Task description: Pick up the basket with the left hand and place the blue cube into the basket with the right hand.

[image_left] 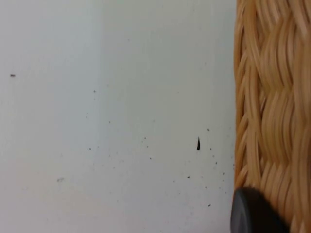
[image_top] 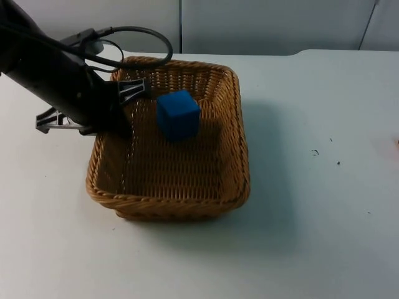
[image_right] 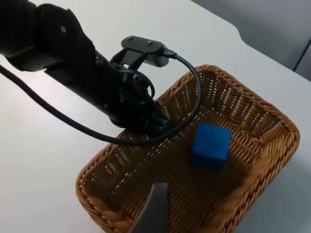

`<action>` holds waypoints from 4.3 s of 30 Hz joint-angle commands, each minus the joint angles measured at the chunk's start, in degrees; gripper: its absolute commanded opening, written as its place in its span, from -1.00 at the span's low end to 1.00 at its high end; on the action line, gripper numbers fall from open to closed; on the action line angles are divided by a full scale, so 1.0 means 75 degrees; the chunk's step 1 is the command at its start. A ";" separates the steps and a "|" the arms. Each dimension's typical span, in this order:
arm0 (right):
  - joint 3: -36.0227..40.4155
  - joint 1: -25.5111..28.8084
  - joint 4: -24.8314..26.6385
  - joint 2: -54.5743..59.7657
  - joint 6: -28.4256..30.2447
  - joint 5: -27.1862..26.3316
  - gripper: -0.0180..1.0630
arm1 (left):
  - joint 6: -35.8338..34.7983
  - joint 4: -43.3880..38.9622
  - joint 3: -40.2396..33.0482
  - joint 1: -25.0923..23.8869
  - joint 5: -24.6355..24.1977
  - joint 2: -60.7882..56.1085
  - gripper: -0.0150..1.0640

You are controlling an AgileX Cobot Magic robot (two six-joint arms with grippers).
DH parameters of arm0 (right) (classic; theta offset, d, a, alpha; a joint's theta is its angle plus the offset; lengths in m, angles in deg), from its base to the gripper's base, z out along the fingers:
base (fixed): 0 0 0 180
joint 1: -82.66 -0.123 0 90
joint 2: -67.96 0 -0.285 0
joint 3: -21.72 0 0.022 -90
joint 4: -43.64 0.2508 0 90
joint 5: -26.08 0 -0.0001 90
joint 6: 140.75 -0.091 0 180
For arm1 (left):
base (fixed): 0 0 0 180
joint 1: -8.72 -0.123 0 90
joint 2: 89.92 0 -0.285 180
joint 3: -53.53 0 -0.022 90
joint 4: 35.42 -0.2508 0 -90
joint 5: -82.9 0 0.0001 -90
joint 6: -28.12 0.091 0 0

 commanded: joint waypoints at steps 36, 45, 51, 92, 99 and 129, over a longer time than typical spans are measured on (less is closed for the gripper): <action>0.1574 -0.0035 -0.0011 -0.2070 0.0040 -0.0572 0.51 | 0.0182 -0.1043 0.0068 0.0051 -0.1303 -0.2662 0.21; 0.1574 -0.0035 -0.0073 -0.2572 0.0060 -0.0568 0.51 | -0.0099 -0.1956 0.0057 0.0051 -0.2372 -0.4819 0.21; 0.1579 -0.0035 -0.0173 -0.3206 0.0060 -0.0136 0.51 | -0.0106 -0.2112 -0.0321 0.0051 -0.2777 -0.6355 0.21; 0.4494 -0.0035 -0.0379 -0.9787 -0.0516 0.3879 0.51 | -0.3497 -0.5969 -0.4928 0.0051 -0.5676 -1.6229 0.21; 0.4752 -0.0058 -0.0703 -1.0106 -0.1089 0.4347 0.51 | -0.3497 -0.6219 -0.4928 0.0051 -0.5714 -1.6229 0.21; 0.5138 -0.0058 -0.0792 -1.0106 -0.1220 0.3773 0.98 | -0.3497 -0.6235 -0.5364 0.0051 -0.5569 -1.6229 0.98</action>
